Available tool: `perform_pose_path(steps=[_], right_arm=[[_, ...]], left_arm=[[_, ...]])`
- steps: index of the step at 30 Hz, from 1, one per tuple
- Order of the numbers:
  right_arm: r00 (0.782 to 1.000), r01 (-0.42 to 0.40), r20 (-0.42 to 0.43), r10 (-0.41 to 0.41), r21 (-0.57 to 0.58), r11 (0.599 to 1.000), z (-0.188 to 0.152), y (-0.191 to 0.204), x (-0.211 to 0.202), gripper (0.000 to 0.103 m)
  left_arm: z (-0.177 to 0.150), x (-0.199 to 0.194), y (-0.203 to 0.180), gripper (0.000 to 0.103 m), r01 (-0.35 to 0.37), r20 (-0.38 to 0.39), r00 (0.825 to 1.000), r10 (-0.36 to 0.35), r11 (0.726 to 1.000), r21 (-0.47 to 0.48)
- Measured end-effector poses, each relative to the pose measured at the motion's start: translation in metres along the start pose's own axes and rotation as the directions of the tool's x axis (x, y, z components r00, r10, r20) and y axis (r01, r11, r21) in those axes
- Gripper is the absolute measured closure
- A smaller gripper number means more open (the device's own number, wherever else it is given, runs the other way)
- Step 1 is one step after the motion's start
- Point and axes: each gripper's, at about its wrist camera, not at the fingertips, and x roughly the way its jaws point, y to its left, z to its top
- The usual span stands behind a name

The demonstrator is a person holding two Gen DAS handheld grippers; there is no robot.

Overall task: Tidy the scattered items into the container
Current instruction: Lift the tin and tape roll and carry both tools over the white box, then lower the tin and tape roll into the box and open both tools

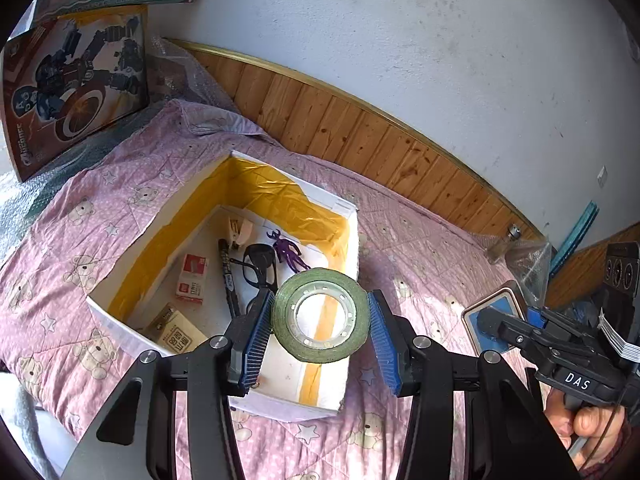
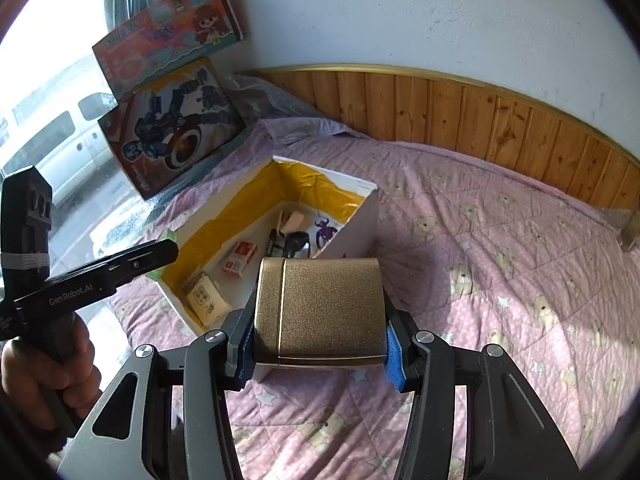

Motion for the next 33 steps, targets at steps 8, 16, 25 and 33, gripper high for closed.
perform_pose_path(steps=[8, 16, 25, 33], right_arm=[[0.999, -0.034, -0.017, 0.033, -0.063, 0.997, 0.030, 0.017, 0.028, 0.051], [0.998, -0.031, -0.052, 0.025, -0.131, 0.991, 0.051, 0.026, 0.064, 0.050], [0.993, -0.044, -0.120, 0.017, -0.228, 0.973, 0.072, 0.035, 0.109, 0.050], [0.973, -0.049, -0.230, -0.026, -0.314, 0.948, 0.072, 0.039, 0.161, 0.050]], left_arm=[[0.022, 0.006, 0.026, 0.054, -0.027, 0.010, 1.000, 0.028, 0.998, -0.057], [0.013, 0.043, 0.017, 0.054, -0.010, -0.093, 0.996, 0.006, 0.999, -0.039], [-0.002, 0.076, 0.010, 0.054, -0.009, -0.187, 0.982, 0.005, 1.000, -0.022], [-0.010, 0.099, 0.016, 0.054, -0.014, -0.263, 0.965, 0.004, 0.999, -0.035]])
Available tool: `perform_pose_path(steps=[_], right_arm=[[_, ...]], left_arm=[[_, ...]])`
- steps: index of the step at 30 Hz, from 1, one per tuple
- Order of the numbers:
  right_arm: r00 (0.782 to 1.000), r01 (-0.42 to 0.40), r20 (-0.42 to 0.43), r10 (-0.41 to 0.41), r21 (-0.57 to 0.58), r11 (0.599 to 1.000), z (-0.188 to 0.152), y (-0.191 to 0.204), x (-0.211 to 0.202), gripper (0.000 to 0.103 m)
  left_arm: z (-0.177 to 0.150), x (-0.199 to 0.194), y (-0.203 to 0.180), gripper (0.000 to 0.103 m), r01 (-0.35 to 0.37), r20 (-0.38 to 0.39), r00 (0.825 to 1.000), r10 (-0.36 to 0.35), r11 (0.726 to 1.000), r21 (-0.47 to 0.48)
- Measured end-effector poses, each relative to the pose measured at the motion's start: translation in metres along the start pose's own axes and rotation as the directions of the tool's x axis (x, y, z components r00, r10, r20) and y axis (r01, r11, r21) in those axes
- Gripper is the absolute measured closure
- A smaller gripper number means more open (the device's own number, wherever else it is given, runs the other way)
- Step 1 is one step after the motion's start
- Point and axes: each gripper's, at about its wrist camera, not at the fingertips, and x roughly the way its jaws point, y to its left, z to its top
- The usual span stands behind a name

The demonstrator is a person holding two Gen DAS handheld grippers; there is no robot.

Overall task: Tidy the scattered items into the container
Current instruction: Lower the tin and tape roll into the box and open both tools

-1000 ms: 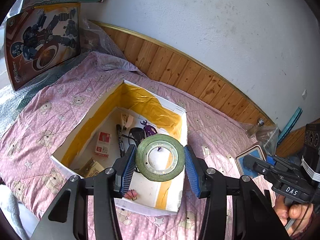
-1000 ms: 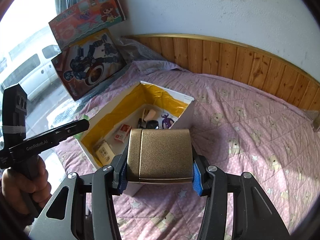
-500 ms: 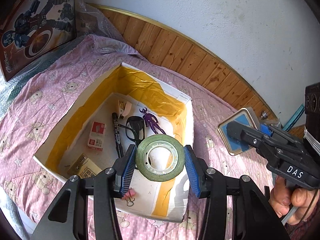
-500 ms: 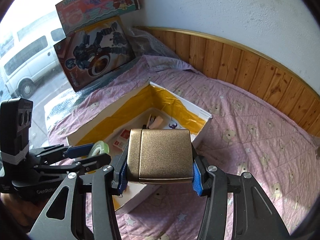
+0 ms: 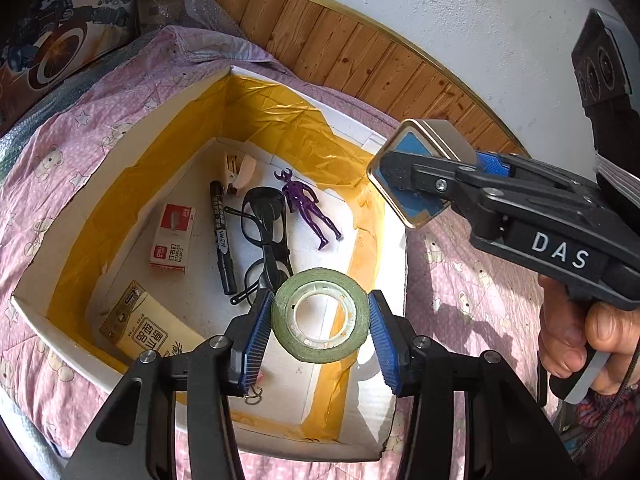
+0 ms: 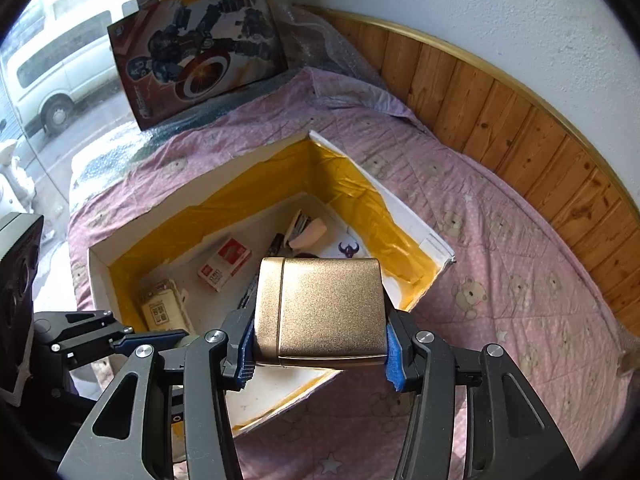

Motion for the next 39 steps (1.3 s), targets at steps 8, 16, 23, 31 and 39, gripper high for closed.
perform_pose_path(steps=[8, 16, 23, 31, 39], right_arm=[[0.999, 0.031, -0.044, -0.028, 0.057, 0.998, -0.008, -0.019, 0.027, 0.040], [0.999, 0.016, -0.036, -0.011, 0.121, 0.992, -0.007, -0.033, 0.021, 0.040], [1.000, 0.017, -0.028, -0.014, 0.097, 0.995, -0.004, -0.027, 0.009, 0.040], [0.997, 0.024, -0.068, -0.021, 0.043, 0.999, -0.013, -0.012, 0.002, 0.040], [0.989, 0.025, -0.147, -0.033, -0.060, 0.998, -0.030, 0.017, -0.001, 0.039]], left_arm=[[-0.002, 0.010, 0.014, 0.053, -0.012, -0.033, 0.999, 0.010, 0.999, -0.051], [-0.001, 0.010, 0.010, 0.043, 0.004, -0.037, 0.999, -0.005, 0.999, -0.037], [0.001, 0.007, 0.012, 0.042, 0.002, -0.030, 1.000, -0.004, 0.999, -0.054], [-0.002, -0.006, 0.005, 0.042, -0.050, 0.006, 0.999, 0.050, 0.999, -0.016], [-0.007, -0.023, -0.009, 0.040, -0.094, 0.056, 0.994, 0.091, 0.995, 0.040]])
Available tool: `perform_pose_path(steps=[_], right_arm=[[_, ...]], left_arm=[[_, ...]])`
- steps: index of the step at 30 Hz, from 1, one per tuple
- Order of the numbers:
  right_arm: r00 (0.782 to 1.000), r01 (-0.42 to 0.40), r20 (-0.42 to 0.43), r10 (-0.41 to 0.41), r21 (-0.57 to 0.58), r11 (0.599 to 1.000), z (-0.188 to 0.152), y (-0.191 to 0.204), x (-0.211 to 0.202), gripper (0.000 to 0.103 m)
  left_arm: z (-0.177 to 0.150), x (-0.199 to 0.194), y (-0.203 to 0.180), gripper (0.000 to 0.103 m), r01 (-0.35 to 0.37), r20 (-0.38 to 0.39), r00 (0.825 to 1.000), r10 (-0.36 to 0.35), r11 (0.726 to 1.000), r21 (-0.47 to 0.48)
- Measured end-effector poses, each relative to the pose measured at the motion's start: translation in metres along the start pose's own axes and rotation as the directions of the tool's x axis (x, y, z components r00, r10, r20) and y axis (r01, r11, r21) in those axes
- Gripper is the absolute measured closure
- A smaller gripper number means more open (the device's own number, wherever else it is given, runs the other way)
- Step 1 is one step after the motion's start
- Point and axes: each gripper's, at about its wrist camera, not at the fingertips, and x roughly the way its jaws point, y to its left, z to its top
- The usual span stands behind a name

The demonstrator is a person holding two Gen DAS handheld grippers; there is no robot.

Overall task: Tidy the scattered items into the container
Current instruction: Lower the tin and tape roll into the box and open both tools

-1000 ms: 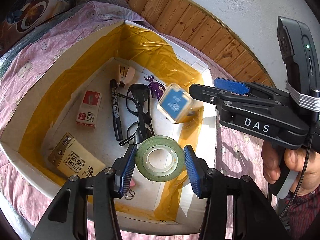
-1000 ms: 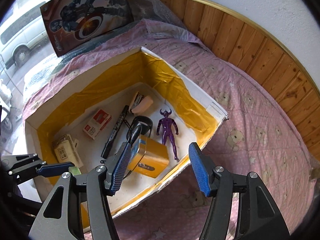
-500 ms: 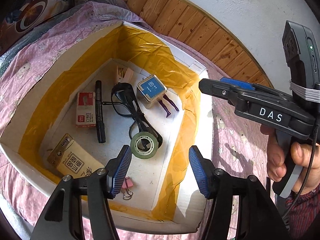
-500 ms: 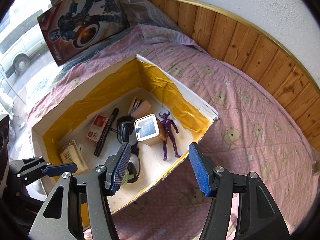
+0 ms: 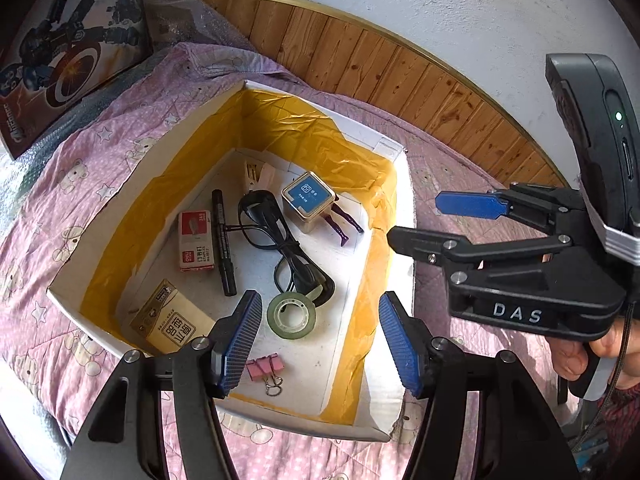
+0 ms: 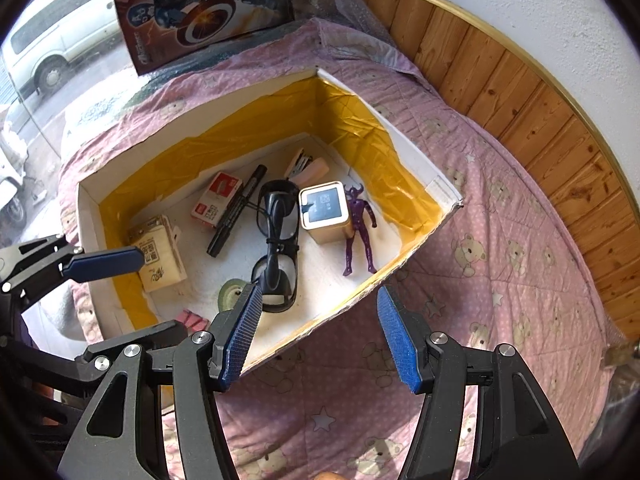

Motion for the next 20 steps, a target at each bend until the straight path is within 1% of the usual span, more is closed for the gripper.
perform_pose_path(steps=[2, 4, 9, 14, 20], right_arm=[[1.000, -0.002, -0.020, 0.002, 0.007, 1.000, -0.005, 0.003, 0.000, 0.040], [0.999, -0.022, -0.035, 0.023, 0.029, 0.999, -0.009, 0.001, 0.000, 0.040], [0.999, -0.002, -0.034, 0.004, 0.047, 0.999, -0.015, -0.002, -0.005, 0.040], [0.999, 0.026, -0.024, -0.025, 0.030, 0.999, -0.017, 0.000, -0.009, 0.040], [0.999, 0.028, -0.016, -0.028, 0.000, 1.000, -0.014, 0.007, -0.013, 0.040]], left_arm=[[-0.001, -0.004, -0.003, 0.040, -0.006, 0.008, 1.000, 0.006, 1.000, 0.010], [-0.003, -0.008, -0.003, 0.040, -0.011, 0.016, 1.000, 0.011, 1.000, 0.018], [-0.006, -0.013, -0.001, 0.040, -0.017, 0.024, 1.000, 0.017, 1.000, 0.016], [-0.009, -0.018, -0.003, 0.040, -0.020, 0.032, 0.999, 0.019, 1.000, 0.024], [-0.010, -0.023, -0.004, 0.040, -0.019, 0.040, 0.999, 0.018, 0.999, 0.029]])
